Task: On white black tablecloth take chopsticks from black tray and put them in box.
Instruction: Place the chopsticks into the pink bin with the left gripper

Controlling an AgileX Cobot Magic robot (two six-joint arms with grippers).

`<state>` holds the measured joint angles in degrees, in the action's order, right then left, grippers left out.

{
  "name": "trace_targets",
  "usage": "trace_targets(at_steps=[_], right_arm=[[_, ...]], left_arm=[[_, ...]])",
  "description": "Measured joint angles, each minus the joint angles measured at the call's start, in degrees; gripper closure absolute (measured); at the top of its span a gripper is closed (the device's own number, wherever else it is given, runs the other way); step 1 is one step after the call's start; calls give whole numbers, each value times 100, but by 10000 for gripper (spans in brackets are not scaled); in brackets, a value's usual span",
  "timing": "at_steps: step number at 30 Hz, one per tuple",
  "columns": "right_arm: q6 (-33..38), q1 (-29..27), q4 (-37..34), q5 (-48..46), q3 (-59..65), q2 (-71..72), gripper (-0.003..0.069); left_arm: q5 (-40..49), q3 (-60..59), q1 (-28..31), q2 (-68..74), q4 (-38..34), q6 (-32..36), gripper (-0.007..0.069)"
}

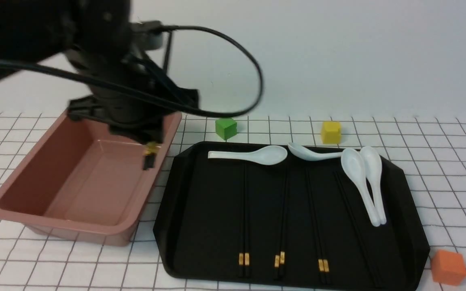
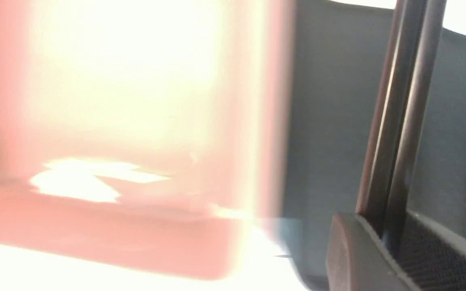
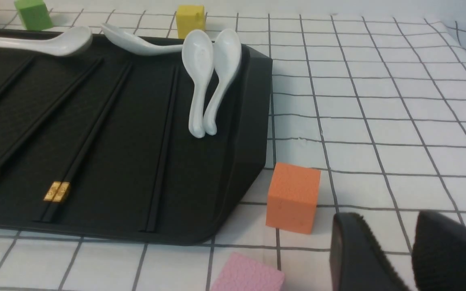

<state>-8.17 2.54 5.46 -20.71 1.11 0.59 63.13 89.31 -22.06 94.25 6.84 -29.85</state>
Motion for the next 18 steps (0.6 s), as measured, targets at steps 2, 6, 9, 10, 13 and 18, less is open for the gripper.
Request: trace_targets(at_steps=[2,6,9,10,13,18], right_arm=[[0,0,0,0,0,0,419],[0,0,0,0,0,0,419],[0,0,0,0,0,0,419],[0,0,0,0,0,0,419],[0,0,0,0,0,0,419],[0,0,0,0,0,0,419]], left_arm=[[181,-80,568,4,-6,362,501],[-321,-485,1389,255,-124,854,501],[-830,-682,1680,589,-179,1119,501],[-990,-726,1744,774,-163,1243,501],[-1220,-751,1768,1180,-28,1340,494],[-1366,-765,1763,1637,63,1366,382]])
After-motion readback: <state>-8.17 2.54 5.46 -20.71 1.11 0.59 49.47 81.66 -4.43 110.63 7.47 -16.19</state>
